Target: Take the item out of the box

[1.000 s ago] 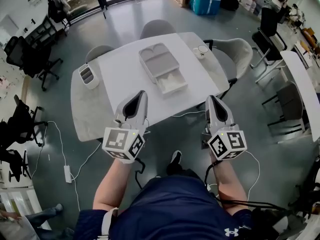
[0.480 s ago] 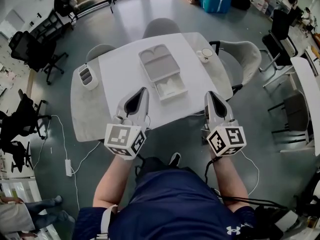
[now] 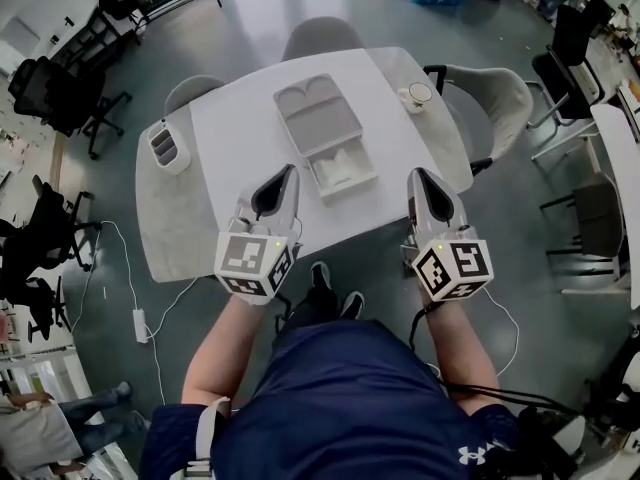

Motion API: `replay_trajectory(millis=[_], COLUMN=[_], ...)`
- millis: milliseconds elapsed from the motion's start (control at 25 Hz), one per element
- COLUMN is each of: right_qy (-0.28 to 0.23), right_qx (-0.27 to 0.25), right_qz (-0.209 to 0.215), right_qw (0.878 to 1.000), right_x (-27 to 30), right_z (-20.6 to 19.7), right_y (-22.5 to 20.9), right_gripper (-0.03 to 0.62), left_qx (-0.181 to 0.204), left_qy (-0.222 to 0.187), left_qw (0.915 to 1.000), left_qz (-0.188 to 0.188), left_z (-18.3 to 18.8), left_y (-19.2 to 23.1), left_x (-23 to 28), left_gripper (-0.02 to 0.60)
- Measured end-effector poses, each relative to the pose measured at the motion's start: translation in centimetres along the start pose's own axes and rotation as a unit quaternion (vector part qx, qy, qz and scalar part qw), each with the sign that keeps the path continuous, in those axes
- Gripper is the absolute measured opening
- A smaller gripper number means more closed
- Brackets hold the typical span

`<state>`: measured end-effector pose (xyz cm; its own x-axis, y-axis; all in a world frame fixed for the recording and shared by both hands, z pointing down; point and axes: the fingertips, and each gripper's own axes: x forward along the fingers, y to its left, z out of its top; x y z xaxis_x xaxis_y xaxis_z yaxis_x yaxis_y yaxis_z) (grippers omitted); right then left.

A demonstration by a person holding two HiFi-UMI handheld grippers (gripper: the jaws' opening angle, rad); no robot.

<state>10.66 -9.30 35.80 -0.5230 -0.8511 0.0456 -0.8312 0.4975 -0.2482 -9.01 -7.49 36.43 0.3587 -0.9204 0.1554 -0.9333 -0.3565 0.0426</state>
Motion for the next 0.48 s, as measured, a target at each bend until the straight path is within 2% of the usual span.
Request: replay_trajectory(millis=[480], right_qy=[0.042], right_qx=[-0.022], right_qz=[-0.036], right_qw=[0.998], right_x=[6.7], right_z=[-1.8], right_y=[-1.2], right_gripper=[0.002], left_qx=[0.006], left_qy=[0.084], left_qw=[0.9944], left_qz=[-0.064], left_z=[-6.7], left_y=[2.2], left_x=[6.7], left_gripper=[0.002])
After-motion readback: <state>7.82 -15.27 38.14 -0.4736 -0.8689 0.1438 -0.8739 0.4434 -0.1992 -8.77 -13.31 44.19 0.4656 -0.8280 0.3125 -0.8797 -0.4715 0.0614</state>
